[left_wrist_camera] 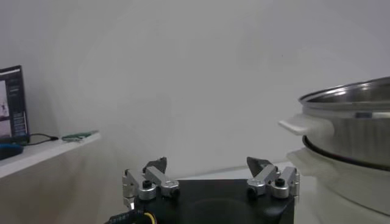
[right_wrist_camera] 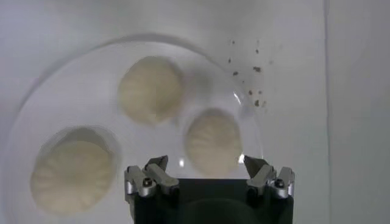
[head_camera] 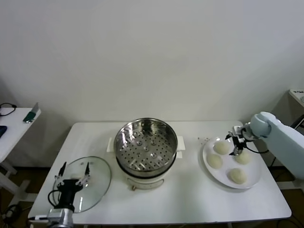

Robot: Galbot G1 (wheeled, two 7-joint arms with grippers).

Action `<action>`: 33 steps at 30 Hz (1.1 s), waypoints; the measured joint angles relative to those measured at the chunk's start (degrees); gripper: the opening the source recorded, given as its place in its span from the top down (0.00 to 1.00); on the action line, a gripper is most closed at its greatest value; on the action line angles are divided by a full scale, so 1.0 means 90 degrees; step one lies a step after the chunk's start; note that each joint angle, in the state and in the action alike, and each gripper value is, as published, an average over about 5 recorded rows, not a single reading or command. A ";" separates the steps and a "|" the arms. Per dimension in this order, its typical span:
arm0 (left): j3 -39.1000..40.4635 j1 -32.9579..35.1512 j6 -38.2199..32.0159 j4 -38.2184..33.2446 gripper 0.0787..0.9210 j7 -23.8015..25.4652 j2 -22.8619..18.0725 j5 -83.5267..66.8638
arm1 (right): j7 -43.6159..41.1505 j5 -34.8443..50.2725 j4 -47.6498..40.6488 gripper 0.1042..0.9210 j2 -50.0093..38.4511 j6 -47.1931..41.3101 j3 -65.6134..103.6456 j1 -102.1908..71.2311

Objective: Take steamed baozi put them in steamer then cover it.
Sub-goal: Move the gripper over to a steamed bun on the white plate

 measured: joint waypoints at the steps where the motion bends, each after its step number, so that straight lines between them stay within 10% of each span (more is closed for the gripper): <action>1: -0.0001 -0.0008 0.0018 0.0004 0.12 -0.0013 0.0004 -0.0016 | -0.0015 -0.0021 -0.0129 0.12 0.0090 0.0020 -0.0080 0.0061; 33: -0.0138 0.0053 0.0213 0.0026 0.12 -0.0236 0.0142 -0.0254 | -0.0239 -0.0370 -0.1900 0.21 0.1396 0.0388 -0.0884 0.0480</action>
